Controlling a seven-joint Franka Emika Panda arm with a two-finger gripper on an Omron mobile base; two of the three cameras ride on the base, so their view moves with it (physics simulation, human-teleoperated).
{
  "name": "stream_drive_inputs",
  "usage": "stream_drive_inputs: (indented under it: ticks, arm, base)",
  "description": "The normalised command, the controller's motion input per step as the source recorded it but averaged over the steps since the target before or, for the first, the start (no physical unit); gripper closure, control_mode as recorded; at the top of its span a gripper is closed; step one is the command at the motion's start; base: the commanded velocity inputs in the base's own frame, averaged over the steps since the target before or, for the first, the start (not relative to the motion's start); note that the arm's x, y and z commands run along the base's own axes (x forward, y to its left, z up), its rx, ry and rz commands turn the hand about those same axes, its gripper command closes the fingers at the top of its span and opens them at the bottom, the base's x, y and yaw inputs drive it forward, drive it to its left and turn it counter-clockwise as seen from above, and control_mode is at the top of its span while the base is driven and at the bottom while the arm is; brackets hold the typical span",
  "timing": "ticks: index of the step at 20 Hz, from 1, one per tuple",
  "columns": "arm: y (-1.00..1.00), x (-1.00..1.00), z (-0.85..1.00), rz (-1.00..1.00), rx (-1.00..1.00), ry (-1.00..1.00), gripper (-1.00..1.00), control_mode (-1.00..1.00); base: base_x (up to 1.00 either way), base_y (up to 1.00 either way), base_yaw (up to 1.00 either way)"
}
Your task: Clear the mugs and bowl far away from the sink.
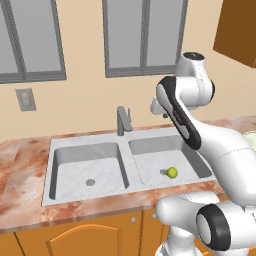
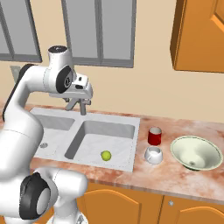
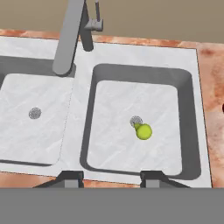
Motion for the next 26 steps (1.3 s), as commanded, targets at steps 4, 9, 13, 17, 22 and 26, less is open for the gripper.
stream_drive_inputs:
  ticks: [4,9,13,17,22,26]
  arm:
    - [-0.39,-0.15,0.0,0.0,0.01,0.0,-1.0,-1.0]
    - [-0.98,-0.49,-0.12,-0.04,0.01,0.0,-1.0,-1.0]
    - [-1.0,-0.57,-0.09,-0.13,0.06,0.04,-1.0,-1.0]
    - [-0.97,-0.37,-0.09,-0.2,0.03,0.1,-1.0,-1.0]
    - [-0.7,-0.13,-0.12,-0.25,0.0,0.13,-1.0,-1.0]
    - [-0.42,0.1,-0.28,-0.11,0.0,0.07,-1.0,-1.0]
  base:
    - [0.0,0.0,0.0]
    - [0.0,0.0,0.0]
    - [0.0,0.0,0.0]
    - [0.0,0.0,0.0]
    - [0.0,0.0,0.0]
    - [0.0,0.0,0.0]
